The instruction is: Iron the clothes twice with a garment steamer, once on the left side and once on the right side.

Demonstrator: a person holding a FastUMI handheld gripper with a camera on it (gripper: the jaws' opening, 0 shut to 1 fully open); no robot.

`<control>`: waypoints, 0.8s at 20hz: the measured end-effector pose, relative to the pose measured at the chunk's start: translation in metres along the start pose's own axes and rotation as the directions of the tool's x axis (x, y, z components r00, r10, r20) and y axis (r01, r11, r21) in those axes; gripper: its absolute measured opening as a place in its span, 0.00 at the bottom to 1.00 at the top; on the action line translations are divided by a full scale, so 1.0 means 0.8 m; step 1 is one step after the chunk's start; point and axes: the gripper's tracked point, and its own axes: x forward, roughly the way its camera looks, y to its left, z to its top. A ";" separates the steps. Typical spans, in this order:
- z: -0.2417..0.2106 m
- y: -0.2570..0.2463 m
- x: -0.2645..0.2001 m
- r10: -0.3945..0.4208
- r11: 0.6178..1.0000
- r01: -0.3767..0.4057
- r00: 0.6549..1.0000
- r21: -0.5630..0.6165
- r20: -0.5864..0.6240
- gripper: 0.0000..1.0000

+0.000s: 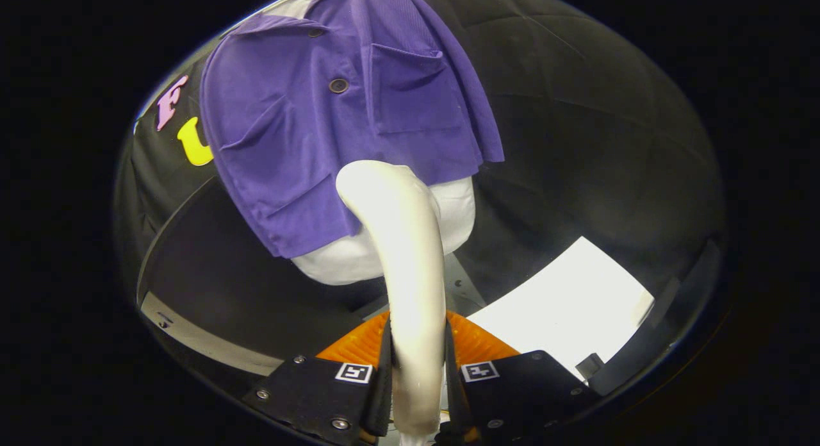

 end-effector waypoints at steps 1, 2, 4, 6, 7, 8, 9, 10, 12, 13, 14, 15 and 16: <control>-0.009 0.007 -0.012 0.021 1.000 -0.021 1.000 -0.001 -0.002 0.36; -0.014 0.015 -0.024 0.037 0.999 -0.037 0.999 -0.004 0.002 0.36; -0.023 0.031 -0.047 0.067 0.998 -0.067 0.998 -0.009 0.008 0.36; -0.030 0.052 -0.072 0.115 0.993 -0.115 0.993 0.013 0.019 0.36; -0.033 0.060 -0.086 0.136 0.990 -0.137 0.990 0.018 0.022 0.36; -0.035 0.067 -0.101 0.153 0.988 -0.153 0.988 0.014 0.028 0.36; -0.035 0.074 -0.112 0.167 0.986 -0.168 0.985 0.007 0.037 0.36; -0.036 0.082 -0.126 0.181 0.983 -0.182 0.982 0.001 0.046 0.36; -0.041 0.097 -0.152 0.208 0.978 -0.208 0.976 -0.012 0.061 0.36; -0.043 0.104 -0.166 0.220 0.975 -0.219 0.973 -0.020 0.069 0.36; -0.044 0.109 -0.180 0.231 0.973 -0.230 0.970 -0.028 0.081 0.36; -0.047 0.115 -0.193 0.243 0.970 -0.240 0.966 -0.037 0.088 0.36; -0.048 0.121 -0.205 0.256 0.967 -0.253 0.962 -0.041 0.098 0.36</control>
